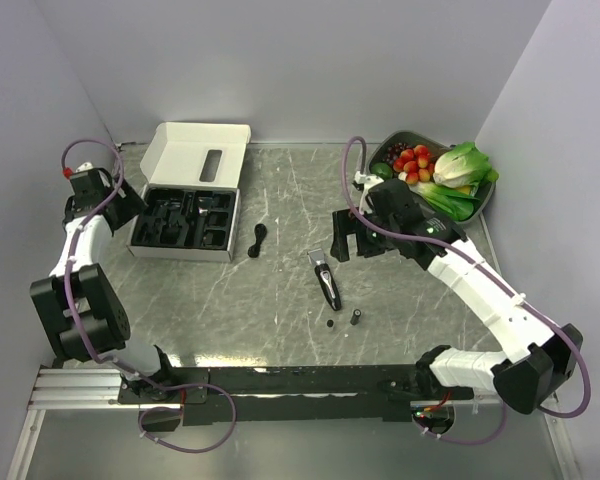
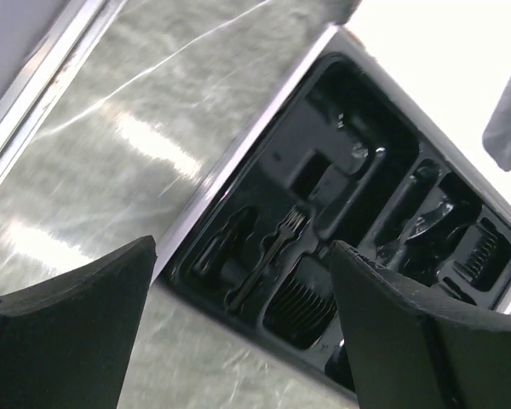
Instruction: Sort the hair-cutting tools
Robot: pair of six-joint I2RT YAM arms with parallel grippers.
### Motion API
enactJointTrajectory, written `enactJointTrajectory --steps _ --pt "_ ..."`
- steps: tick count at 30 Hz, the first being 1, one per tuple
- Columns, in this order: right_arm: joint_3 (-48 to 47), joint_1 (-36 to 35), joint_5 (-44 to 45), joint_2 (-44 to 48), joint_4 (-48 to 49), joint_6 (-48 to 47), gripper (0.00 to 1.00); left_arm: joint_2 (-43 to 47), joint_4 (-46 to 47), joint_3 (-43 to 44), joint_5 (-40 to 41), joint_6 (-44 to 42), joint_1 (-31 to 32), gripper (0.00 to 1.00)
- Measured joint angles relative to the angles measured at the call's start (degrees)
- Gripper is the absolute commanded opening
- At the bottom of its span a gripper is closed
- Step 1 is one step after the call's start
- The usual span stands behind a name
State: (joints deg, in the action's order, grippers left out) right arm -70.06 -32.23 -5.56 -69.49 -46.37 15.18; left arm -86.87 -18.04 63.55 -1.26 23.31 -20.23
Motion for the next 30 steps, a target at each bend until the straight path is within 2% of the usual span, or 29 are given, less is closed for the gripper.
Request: enactJointTrajectory --steps 8,16,22,30 --pt "2.0 -0.4 -0.3 2.4 0.8 0.4 1.00 -8.6 5.9 1.2 -5.7 -2.9 0.0 0.88" --pt "4.1 -0.7 -0.1 3.8 0.9 1.1 1.00 -17.9 6.4 8.4 -7.1 -5.7 0.0 0.85" --pt "4.9 -0.7 -0.1 5.4 0.9 1.6 1.00 -19.9 6.6 10.5 -7.1 -6.6 0.0 0.77" --pt "5.0 -0.8 -0.2 5.4 1.0 1.9 1.00 -20.0 7.2 7.7 -7.1 -7.1 0.2 0.68"
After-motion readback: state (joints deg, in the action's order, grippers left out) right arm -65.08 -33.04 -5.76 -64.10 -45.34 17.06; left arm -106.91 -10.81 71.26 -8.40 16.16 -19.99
